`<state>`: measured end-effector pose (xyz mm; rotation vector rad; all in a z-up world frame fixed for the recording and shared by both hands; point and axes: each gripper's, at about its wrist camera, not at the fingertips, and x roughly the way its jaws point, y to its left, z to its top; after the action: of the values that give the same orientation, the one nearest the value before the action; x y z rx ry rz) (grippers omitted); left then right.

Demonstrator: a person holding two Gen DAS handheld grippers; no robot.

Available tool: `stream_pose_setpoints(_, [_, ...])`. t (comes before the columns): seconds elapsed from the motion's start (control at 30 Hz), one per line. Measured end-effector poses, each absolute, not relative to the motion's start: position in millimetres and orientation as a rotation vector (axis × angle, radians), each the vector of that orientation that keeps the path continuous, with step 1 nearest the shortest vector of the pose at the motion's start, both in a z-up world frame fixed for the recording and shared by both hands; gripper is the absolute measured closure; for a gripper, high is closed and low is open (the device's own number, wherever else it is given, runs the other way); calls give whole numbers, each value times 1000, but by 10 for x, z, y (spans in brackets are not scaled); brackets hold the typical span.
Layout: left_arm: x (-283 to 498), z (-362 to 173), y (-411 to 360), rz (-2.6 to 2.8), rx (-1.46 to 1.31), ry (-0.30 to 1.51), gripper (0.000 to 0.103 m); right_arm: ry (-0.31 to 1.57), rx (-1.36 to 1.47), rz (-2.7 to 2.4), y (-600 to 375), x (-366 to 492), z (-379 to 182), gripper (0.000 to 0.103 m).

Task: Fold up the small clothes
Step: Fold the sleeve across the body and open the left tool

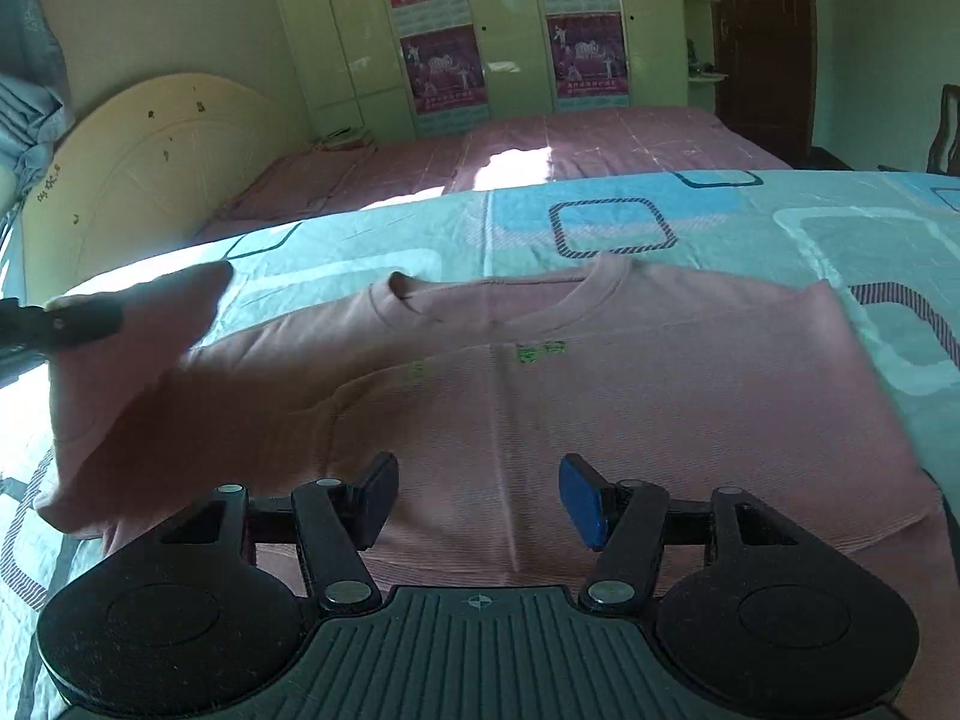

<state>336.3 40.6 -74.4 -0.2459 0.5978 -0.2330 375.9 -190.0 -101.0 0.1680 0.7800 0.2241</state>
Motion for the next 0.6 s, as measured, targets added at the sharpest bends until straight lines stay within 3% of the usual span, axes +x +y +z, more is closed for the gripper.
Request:
stream_pose_setpoints(0.13, [3456, -1139, -203, -306, -141, 691, 95, 799, 206, 215, -2303, 3724, -1013, 44])
stream_pose_setpoints(0.3, [3358, -1374, -319, -299, -15, 770, 70, 806, 276, 264, -2491, 3702, -1012, 44])
stream_pose_setpoints(0.37, [3239, -1319, -214, -269, 7, 748, 40, 800, 266, 298, -2424, 3712, -998, 44])
stream_pose_setpoints(0.4, [3167, -1283, -164, -247, 16, 730, 35, 800, 258, 319, -2369, 3726, -1000, 44])
stream_pose_setpoints(0.6, [2778, -1168, 424, -58, 58, 726, 33, 811, 184, 457, -1826, 3689, -1057, 44])
